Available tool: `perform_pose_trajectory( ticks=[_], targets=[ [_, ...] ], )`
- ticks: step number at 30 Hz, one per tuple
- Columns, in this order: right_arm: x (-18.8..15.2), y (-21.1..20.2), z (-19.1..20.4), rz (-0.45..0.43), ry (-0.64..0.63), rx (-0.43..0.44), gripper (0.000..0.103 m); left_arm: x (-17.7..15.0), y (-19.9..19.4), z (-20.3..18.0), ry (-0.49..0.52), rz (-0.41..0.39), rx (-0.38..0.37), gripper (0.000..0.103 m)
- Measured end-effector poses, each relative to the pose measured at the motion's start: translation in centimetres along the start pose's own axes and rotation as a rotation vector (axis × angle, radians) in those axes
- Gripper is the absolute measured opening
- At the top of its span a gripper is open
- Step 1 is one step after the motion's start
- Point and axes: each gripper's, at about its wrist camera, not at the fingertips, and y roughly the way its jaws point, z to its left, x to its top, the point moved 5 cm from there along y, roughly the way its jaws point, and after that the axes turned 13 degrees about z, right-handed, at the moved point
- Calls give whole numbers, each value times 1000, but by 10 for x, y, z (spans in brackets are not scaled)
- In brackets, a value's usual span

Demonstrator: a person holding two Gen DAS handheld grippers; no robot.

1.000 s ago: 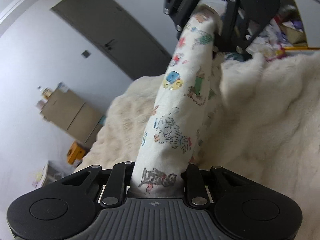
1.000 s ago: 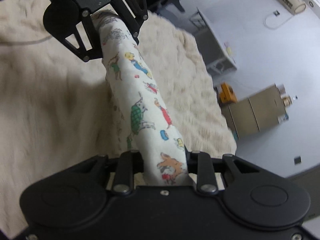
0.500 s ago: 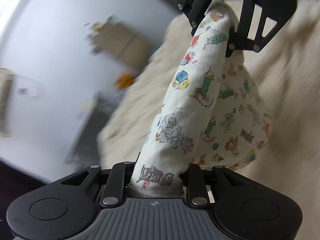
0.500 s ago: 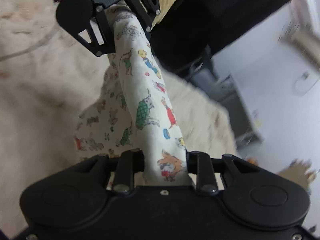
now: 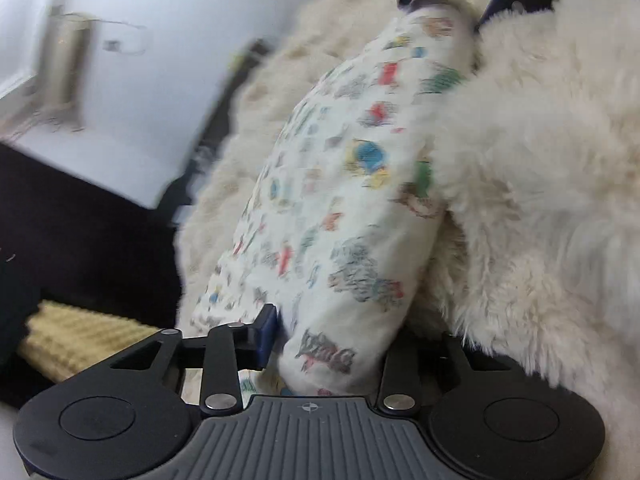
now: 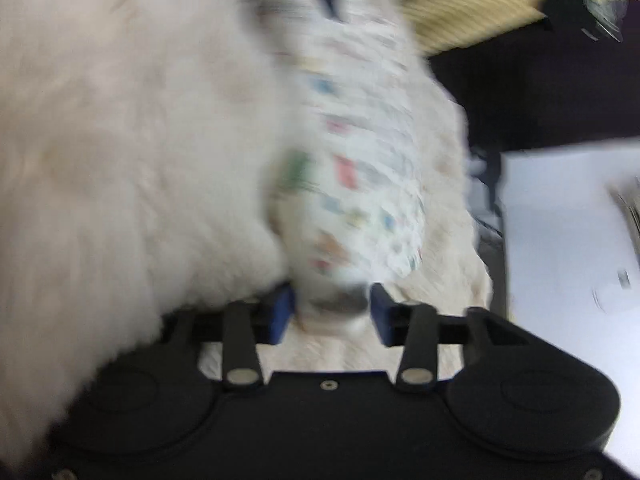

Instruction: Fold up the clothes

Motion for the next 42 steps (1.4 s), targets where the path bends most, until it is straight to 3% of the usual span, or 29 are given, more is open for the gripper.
perform_pose_trajectory(
  ticks=[2,5,8,14,17,18,21,24,26,29,33,42],
  targets=[
    [-8,-11,-24,1,87,42,67,0,-8,18,-81,-4,-54,83],
    [-15,-36,-56,-22,249,131,67,8,-17,50,-277,11,-204,91],
    [-18,-61,-78,-57,433,265,74,8,-29,89,-523,29,-365,103],
    [-35,-122,-90,-92,806,525,80,-7,-62,137,-903,31,-573,103],
    [-43,-127,-104,-129,1053,698,84,-1,-69,129,-1013,158,-619,103],
    [-46,-129,-106,-141,1144,766,84,2,-71,122,-1031,201,-610,103],
    [-51,-125,-90,-71,1254,786,84,5,-76,97,-1062,247,-607,103],
    [-53,-115,-68,5,1210,734,81,-1,-77,69,-1095,274,-596,103],
    [-54,-109,-56,42,1187,720,80,-3,-75,54,-1076,287,-549,103],
    [-54,-110,-56,51,1170,679,82,-4,-65,37,-1041,313,-550,103],
    [-47,-106,-49,71,1116,631,83,-1,-63,32,-1013,313,-543,103],
    [-43,-103,-46,92,1091,621,83,-3,-68,28,-971,314,-514,103]
  ],
)
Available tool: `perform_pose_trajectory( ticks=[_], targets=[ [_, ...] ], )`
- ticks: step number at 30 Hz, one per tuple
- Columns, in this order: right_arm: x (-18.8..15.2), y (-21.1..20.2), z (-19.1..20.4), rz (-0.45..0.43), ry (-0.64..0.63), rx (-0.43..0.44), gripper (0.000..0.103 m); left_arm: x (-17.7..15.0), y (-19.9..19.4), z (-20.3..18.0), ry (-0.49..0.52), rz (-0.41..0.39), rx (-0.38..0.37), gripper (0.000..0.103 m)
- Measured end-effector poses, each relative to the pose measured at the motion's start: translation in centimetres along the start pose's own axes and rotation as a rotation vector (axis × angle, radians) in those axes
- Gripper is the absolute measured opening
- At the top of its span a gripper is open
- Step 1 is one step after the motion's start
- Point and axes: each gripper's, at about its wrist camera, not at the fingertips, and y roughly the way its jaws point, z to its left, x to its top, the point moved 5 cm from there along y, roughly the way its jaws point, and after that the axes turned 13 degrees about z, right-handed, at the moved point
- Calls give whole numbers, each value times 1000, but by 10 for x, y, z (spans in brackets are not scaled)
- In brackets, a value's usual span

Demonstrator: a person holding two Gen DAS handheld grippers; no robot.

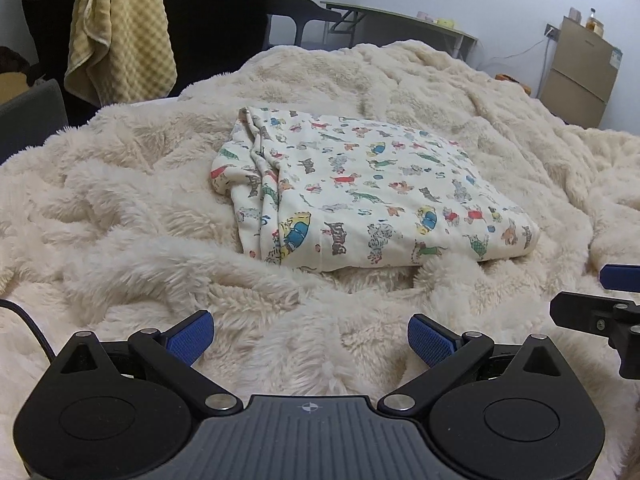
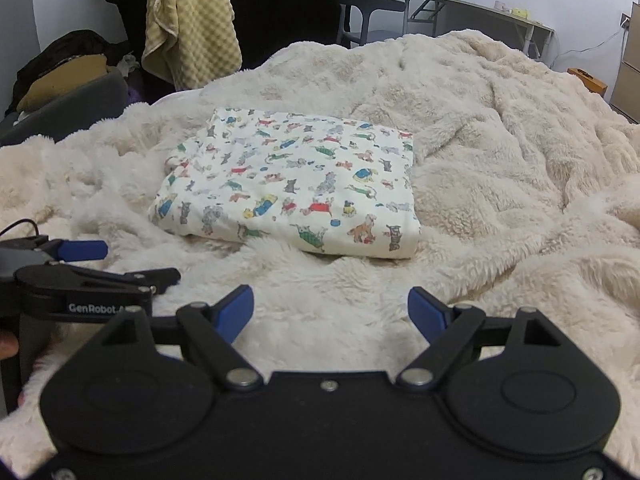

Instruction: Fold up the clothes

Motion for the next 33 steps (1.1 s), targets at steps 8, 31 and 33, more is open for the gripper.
perform_pose_trajectory(
  ticks=[8,31,33],
  targets=[
    [-2,0,2,1,-11,-7,83,0,0,-1,7,-1,0,103],
    [-3,1,4,8,-30,-7,83,-1,1,-3,17,-7,4,103],
    [-3,1,4,8,-30,-8,83,-1,0,-4,20,-9,5,103]
  ],
)
